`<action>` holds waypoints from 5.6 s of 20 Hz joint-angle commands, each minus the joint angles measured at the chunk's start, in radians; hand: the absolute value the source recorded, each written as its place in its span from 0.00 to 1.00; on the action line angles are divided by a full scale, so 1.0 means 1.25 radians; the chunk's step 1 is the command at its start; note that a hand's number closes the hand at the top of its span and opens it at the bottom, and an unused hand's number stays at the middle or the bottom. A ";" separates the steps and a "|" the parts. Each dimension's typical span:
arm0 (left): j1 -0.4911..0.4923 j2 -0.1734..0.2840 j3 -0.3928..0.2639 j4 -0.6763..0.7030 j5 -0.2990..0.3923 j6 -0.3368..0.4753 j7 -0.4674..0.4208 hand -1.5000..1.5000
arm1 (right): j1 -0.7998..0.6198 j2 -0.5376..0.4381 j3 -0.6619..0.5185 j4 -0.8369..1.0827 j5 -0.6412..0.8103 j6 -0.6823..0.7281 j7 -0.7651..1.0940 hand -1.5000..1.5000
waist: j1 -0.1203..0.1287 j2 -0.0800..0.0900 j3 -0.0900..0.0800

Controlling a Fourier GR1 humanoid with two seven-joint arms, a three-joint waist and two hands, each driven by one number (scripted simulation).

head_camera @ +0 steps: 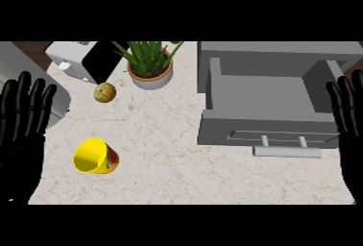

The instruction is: Pick up the cup, place it into the drawer and close the drawer

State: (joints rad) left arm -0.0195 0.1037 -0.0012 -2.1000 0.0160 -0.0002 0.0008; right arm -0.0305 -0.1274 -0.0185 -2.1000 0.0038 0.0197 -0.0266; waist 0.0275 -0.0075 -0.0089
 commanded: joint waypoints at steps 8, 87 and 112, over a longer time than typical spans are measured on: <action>0.148 -0.030 0.014 -0.058 0.190 -0.083 0.044 0.00 | 0.021 0.044 0.043 0.021 -0.079 0.032 0.083 0.00 | -0.009 0.005 0.007; -0.016 0.050 0.229 0.921 0.061 -0.213 -0.534 0.00 | -0.090 0.036 -0.006 0.022 -0.102 0.063 0.189 0.00 | -0.023 0.007 0.007; -0.130 0.026 0.214 1.157 0.092 -0.371 -0.675 0.00 | -0.072 0.047 0.001 0.015 -0.117 0.074 0.177 0.00 | -0.022 0.007 0.007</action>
State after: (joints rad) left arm -0.2139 0.1999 0.3197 -0.6858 0.1365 -0.3595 -0.8132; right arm -0.1093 -0.0829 -0.0382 -2.1008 -0.1576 0.1182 0.2018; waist -0.0025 -0.0058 0.0119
